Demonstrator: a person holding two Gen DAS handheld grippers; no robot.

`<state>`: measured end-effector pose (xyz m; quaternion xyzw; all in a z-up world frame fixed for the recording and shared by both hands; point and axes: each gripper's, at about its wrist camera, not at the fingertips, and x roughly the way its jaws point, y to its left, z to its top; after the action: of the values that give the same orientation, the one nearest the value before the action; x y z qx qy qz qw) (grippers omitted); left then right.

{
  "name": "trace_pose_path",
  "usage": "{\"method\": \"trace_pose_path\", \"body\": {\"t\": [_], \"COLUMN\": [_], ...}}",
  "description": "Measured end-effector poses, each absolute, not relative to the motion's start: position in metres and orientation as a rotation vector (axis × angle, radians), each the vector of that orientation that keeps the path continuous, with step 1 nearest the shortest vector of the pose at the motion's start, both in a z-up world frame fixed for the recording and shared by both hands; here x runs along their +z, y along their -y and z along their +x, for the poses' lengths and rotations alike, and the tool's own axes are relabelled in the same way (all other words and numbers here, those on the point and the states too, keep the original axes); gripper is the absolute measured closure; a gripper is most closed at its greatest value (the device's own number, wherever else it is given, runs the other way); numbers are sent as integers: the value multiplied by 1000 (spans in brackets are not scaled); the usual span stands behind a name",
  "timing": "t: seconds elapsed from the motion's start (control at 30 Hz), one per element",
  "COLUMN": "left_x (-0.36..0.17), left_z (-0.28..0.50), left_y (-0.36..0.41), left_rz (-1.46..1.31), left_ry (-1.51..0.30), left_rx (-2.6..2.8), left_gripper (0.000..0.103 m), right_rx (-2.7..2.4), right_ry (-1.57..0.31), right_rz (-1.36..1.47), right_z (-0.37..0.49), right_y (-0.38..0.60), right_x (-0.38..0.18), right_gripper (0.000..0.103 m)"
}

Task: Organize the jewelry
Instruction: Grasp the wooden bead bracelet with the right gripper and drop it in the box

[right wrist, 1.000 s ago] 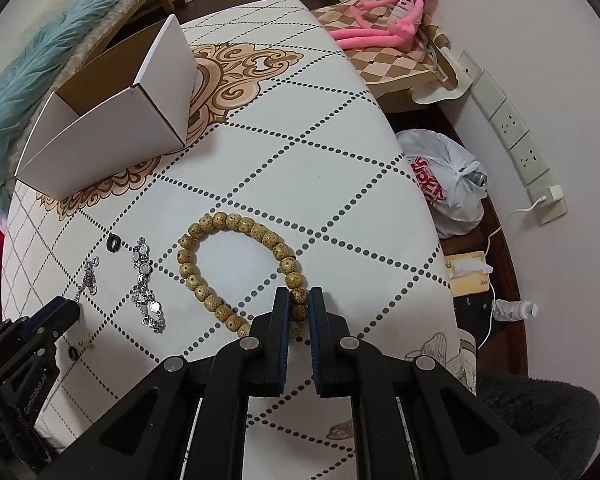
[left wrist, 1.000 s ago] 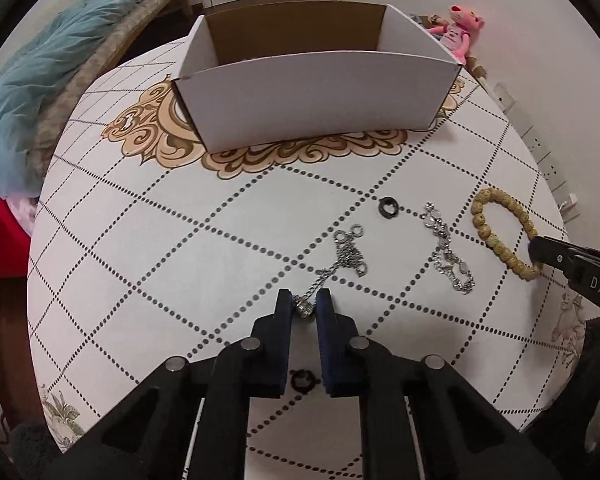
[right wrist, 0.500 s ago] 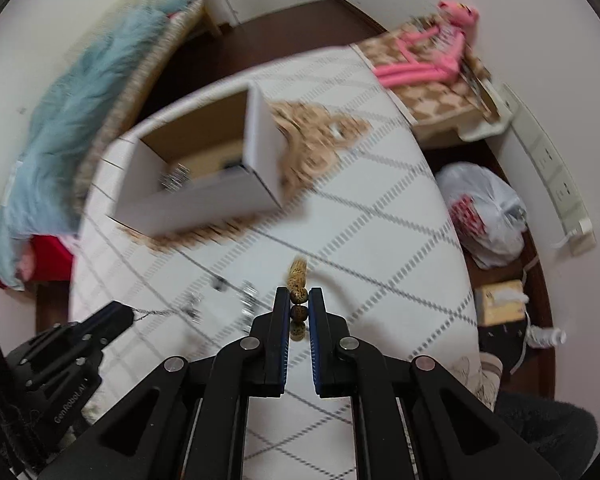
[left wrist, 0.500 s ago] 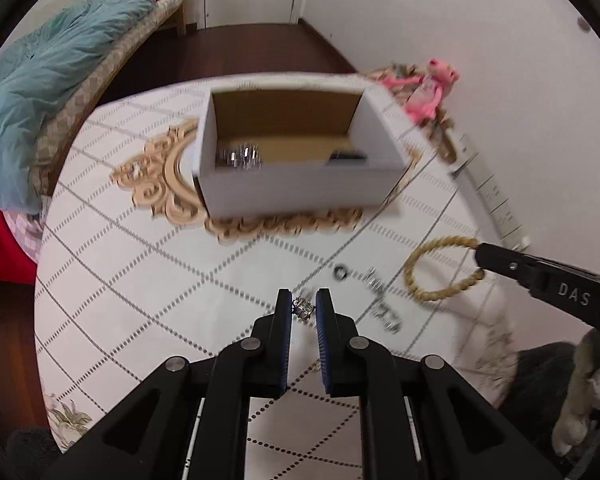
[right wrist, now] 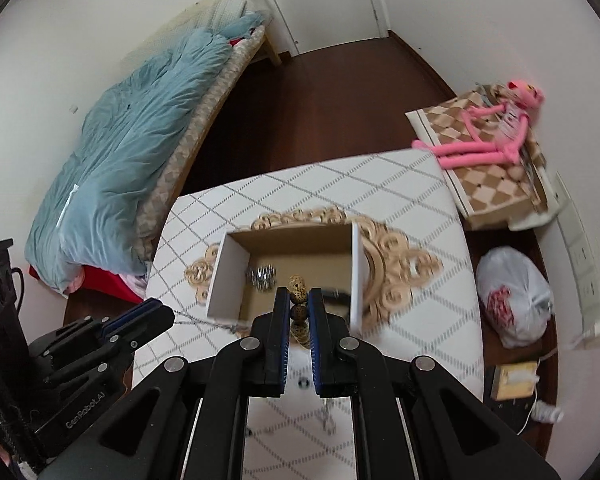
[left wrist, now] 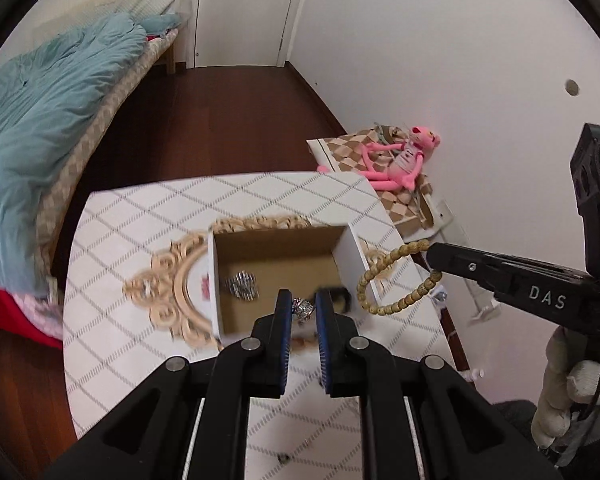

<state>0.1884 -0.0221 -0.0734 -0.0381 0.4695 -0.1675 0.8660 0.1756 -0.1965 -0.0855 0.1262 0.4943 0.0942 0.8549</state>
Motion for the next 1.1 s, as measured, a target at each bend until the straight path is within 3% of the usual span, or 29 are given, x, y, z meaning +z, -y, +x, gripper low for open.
{"method": "trace_pose_path", "body": {"t": [0.47,0.5,0.57,0.6,0.63,0.73,0.77,0.87,0.9,0.93,0.97,1.1], "left_x": [-124,-127,-132,-134,-134,-135,-136,-139,-140,-142,-143,-148], "left_z": [270,273,276,276,276,273,273,268,267,265,262,250], "left_y": [11,6,0,-2,-4,-10,-12,-14,-14,-14,-14,-13], "left_rz": [-124,-126,-121,-111,-103,-83,-77,-29,-21,-6,5,27], "left_ry": [-1133,-1138,-1150,-1143,-1135,-1120,-1122,-1114,-1111,-1105,-1101,-1083], "left_rx": [-272,-246,-202,-184,-165,-125,-113,-59,-46,-29,-17,26], "left_gripper": [91,87,58,35,24,24,24,5,2,2,2,0], "right_rx": [241,249,242,236,230,203,191,129,109,67,39,-11], "right_ry": [-1210,-1236,-1320,-1334,-1344,-1332,-1322,-1294,-1287,-1280,-1273,-1270], "right_rz": [219,210,204,199,193,203,192,123,97,53,18,-37], "right_z": [274,279,289,290,291,288,287,280,278,273,268,249], "right_y": [164,161,159,160,161,167,169,172,172,172,172,174], "right_x": [-141,-149,-169,-175,-181,-181,-180,-174,-174,-174,-175,-182], "right_gripper": [94,93,93,92,85,52,52,50,37,15,7,3]}}
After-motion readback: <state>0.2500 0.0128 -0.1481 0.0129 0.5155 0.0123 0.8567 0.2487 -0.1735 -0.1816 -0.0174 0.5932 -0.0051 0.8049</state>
